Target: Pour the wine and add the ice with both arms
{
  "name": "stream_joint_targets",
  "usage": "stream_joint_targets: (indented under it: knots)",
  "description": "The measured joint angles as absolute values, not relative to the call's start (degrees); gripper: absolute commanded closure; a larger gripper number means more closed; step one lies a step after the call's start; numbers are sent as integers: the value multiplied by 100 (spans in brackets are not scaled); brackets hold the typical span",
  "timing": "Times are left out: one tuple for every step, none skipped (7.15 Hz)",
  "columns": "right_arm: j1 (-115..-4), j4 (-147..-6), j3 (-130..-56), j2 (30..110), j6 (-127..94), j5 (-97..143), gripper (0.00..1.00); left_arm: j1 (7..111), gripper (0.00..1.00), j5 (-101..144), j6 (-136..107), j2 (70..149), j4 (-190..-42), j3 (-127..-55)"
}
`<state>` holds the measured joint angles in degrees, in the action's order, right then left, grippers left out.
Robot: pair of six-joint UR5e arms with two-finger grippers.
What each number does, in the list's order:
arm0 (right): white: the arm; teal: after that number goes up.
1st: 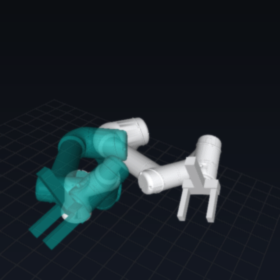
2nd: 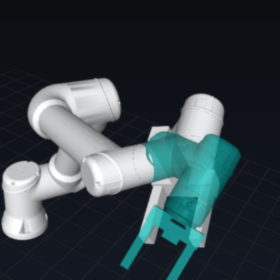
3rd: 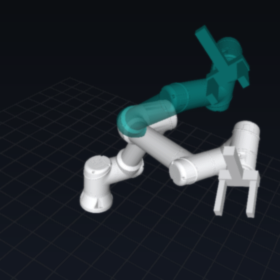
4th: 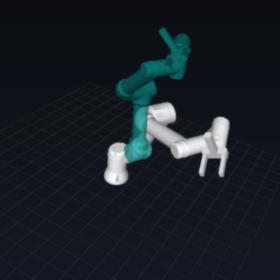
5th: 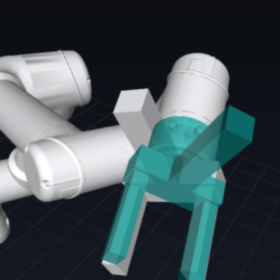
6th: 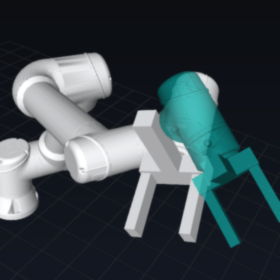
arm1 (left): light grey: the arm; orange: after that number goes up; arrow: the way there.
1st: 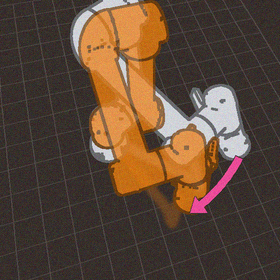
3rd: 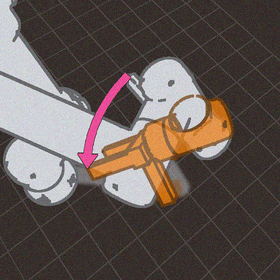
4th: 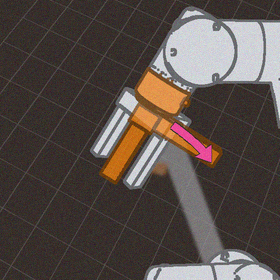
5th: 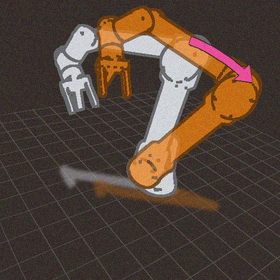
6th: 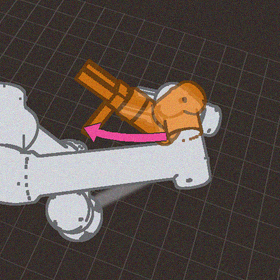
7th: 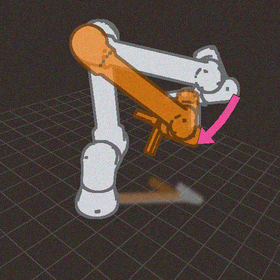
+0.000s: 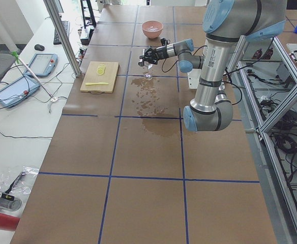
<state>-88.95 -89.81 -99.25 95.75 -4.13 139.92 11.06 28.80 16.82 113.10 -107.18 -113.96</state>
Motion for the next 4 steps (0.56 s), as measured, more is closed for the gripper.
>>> stream_joint_targets:
  knots:
    - [-8895, -8977, -9931, 9573, -413, 13992, 0, 1114, 100, 2882, 1626, 10749, -11200, -11552]
    - [-8895, -8975, -9936, 9572, -413, 13990, 0, 1119, 100, 2882, 1551, 10032, -12064, -11639]
    - [-8895, -8974, -9938, 9571, -413, 13986, 0, 1121, 100, 2888, 1469, 9319, -13406, -11552]
    - [-8895, -8974, -9940, 9571, -413, 13985, 0, 1121, 100, 2996, 1432, 8643, -15132, -11280]
